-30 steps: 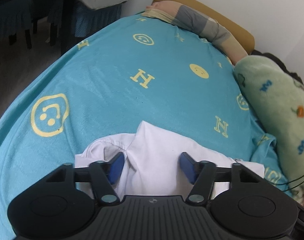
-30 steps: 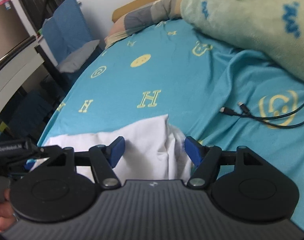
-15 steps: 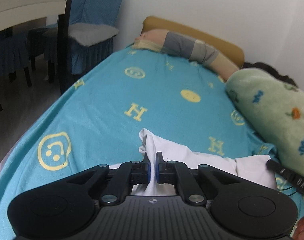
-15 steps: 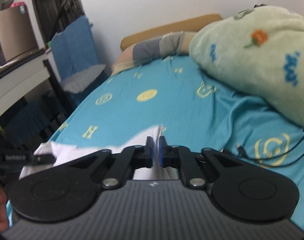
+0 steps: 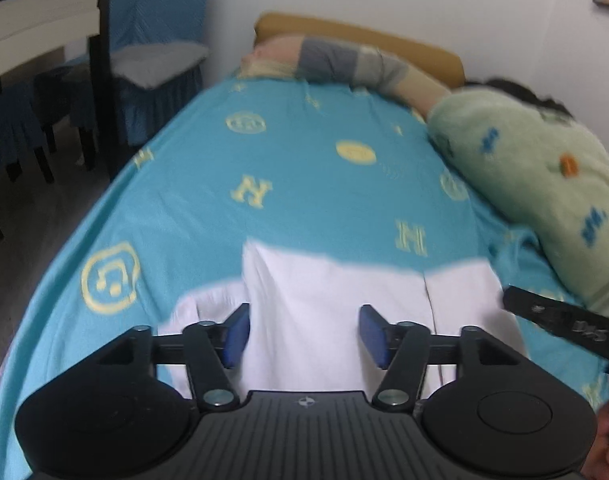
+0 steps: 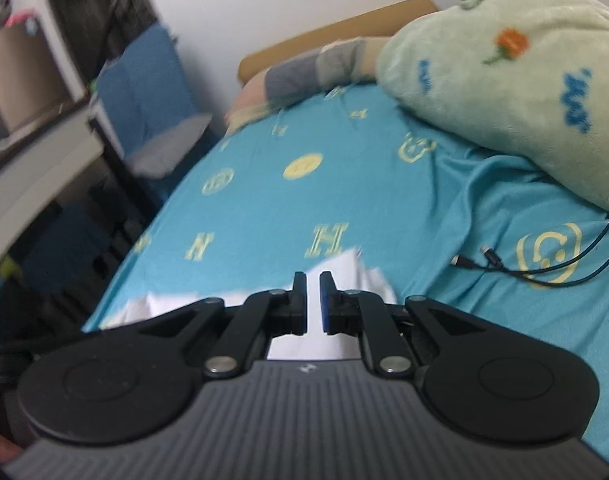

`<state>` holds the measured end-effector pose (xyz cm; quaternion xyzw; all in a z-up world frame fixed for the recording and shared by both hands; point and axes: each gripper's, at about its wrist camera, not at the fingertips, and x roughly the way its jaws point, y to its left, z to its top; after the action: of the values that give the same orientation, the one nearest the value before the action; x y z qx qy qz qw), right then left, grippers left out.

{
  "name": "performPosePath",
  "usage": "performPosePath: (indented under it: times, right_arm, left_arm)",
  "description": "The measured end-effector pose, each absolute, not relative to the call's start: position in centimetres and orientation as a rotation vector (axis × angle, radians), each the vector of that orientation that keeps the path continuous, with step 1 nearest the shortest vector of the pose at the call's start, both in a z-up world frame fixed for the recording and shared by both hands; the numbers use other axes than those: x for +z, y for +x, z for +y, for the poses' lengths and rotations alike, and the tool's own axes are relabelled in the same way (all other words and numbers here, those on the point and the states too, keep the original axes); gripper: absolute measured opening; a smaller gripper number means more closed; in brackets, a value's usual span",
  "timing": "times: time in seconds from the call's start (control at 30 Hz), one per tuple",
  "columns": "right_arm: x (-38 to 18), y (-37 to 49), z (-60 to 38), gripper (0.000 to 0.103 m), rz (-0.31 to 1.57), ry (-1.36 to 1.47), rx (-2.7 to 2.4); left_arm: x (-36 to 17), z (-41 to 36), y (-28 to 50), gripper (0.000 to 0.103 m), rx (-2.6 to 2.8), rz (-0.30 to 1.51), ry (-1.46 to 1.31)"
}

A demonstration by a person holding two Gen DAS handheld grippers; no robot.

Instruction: Fold clothes

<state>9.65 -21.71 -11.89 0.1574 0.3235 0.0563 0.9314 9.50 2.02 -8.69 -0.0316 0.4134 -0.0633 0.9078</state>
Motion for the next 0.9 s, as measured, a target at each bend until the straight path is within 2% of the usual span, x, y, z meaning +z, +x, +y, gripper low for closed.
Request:
performPosePath:
  times: [0.2, 0.23, 0.3, 0.33, 0.37, 0.4, 0.5, 0.63, 0.9]
  right_arm:
    - [-14.8, 9.4, -20.4, 0.011, 0.827, 0.292, 0.088]
    - [-14.8, 9.0, -20.4, 0.015, 0.823, 0.301, 0.087]
    - [-14.1, 8.3, -20.7, 0.038, 0.818, 0.359, 0.094]
    - [-13.7, 7.7, -20.9, 0.061, 0.806, 0.396, 0.102]
    - [-13.2, 6.9, -20.9, 0.077, 0.786, 0.425, 0.105]
    - [-12.6, 6.0, -21.0, 0.081, 0.765, 0.451, 0.108]
    - [-11.3, 3.9, -21.1, 0.08, 0.733, 0.512, 0.113]
    - [-11.2, 1.0, -22.0, 0.081, 0.749, 0.73, 0.163]
    - [-16.1, -0.9, -22.1, 0.081, 0.934, 1.182, 0.207]
  left_arm:
    - [-10.8, 3.3, 9.6, 0.065, -0.099, 0.985, -0.126]
    - [-10.7, 3.7, 9.5, 0.065, -0.101, 0.99, -0.148]
    - [-10.4, 4.0, 9.1, 0.069, -0.123, 0.997, -0.181]
    - [-10.3, 4.2, 8.8, 0.071, -0.136, 1.004, -0.197]
    - [-10.2, 4.5, 8.4, 0.074, -0.143, 1.016, -0.22]
    - [-10.1, 4.8, 8.0, 0.074, -0.151, 1.028, -0.242]
    - [-9.8, 6.1, 7.0, 0.075, -0.159, 1.087, -0.369]
    - [-9.2, 8.3, 5.0, 0.078, -0.163, 1.123, -0.548]
    - [-9.8, 10.4, 3.5, 0.079, -0.152, 1.187, -0.742]
